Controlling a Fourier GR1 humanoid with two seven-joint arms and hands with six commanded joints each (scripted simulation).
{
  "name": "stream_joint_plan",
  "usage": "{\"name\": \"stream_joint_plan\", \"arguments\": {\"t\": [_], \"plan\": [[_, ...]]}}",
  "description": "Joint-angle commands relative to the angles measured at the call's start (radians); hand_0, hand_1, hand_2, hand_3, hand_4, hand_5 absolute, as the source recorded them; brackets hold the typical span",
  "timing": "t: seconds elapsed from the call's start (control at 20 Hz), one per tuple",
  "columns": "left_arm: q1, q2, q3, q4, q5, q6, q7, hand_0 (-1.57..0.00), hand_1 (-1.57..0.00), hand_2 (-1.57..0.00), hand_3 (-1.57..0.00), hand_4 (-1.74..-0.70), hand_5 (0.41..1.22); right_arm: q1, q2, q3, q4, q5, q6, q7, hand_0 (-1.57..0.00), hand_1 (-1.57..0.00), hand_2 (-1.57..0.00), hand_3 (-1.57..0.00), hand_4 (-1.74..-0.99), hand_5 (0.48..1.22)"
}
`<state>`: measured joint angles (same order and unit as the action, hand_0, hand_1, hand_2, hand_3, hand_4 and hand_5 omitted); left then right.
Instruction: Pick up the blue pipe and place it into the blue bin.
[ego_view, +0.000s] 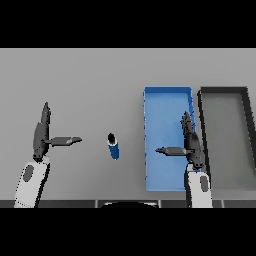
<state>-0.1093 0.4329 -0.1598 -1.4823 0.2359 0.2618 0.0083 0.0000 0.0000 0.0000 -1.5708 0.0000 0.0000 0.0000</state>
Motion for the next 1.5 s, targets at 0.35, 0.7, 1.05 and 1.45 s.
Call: {"name": "stream_joint_plan", "arguments": {"t": [0.35,0.7,1.05,1.45], "plan": [[0.080,0.108,-0.052,-0.045,-0.014,-0.165,-0.116,0.00,0.00,0.00,0.00,-1.01,0.588,0.075,-0.093,0.049,-0.079,0.068,0.055,-0.091,0.00,0.00,0.00,0.00,-1.227,0.603],[0.109,0.180,-0.076,-0.056,0.003,-0.298,-0.173,0.00,0.00,0.00,0.00,-1.01,0.592,0.103,-0.127,0.089,-0.137,0.118,0.070,-0.037,0.00,0.00,0.00,0.00,-1.225,0.592],[0.095,0.214,-0.185,-0.143,-0.009,-0.432,-0.101,0.00,0.00,0.00,0.00,-1.04,0.532,0.097,-0.136,0.094,-0.137,0.128,0.076,-0.084,0.00,0.00,0.00,0.00,-1.225,0.603],[0.084,0.137,-0.320,-0.179,-0.080,-0.478,-0.059,0.00,0.00,0.00,0.00,-1.10,0.447,0.110,-0.141,0.085,-0.134,0.109,0.091,-0.102,0.00,0.00,0.00,0.00,-1.262,0.617]]}}
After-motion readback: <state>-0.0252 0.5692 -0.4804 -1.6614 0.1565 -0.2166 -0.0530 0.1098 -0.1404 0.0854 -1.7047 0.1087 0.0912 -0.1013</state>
